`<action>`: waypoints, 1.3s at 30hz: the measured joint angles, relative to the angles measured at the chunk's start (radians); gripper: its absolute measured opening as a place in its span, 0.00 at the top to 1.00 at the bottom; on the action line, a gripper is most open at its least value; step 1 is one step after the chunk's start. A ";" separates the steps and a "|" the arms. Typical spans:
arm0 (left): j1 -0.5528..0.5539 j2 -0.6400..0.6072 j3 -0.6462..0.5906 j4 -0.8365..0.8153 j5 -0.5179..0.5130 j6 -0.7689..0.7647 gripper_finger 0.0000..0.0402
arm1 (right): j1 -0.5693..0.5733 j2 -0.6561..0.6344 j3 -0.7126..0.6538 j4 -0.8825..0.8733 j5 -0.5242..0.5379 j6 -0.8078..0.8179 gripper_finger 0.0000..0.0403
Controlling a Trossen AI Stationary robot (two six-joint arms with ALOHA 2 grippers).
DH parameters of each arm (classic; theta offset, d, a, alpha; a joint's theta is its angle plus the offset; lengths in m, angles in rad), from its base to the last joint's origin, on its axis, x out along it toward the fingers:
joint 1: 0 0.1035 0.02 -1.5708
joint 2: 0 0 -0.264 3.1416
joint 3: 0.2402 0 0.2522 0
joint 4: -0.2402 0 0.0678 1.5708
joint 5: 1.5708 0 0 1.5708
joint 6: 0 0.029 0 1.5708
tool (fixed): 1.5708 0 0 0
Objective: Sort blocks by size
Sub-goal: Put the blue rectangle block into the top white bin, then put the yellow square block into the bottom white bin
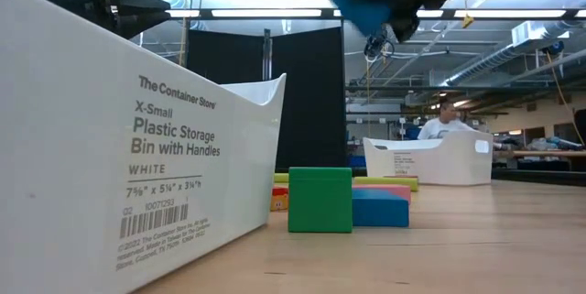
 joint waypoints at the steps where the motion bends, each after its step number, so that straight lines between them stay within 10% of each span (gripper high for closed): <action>1: 0.000 0.000 0.000 0.000 0.000 -0.009 0.80 | -0.002 0.007 0.012 -0.044 0.090 0.003 0.64; 6: 0.000 0.000 0.000 -0.001 0.000 -0.020 0.80 | -0.106 -0.015 0.064 -0.457 0.417 0.228 0.64; 15: 0.000 0.005 0.000 -0.077 -0.012 -0.110 0.80 | -0.392 -0.039 0.068 -0.803 0.306 0.442 0.63; 25: -0.001 0.106 0.008 -0.137 -0.033 -0.246 0.80 | -0.541 -0.044 0.068 -0.797 0.224 0.304 0.14; 39: -0.164 0.675 0.710 -1.416 0.057 -0.498 0.70 | -0.349 -0.162 0.067 -0.519 0.203 0.031 0.18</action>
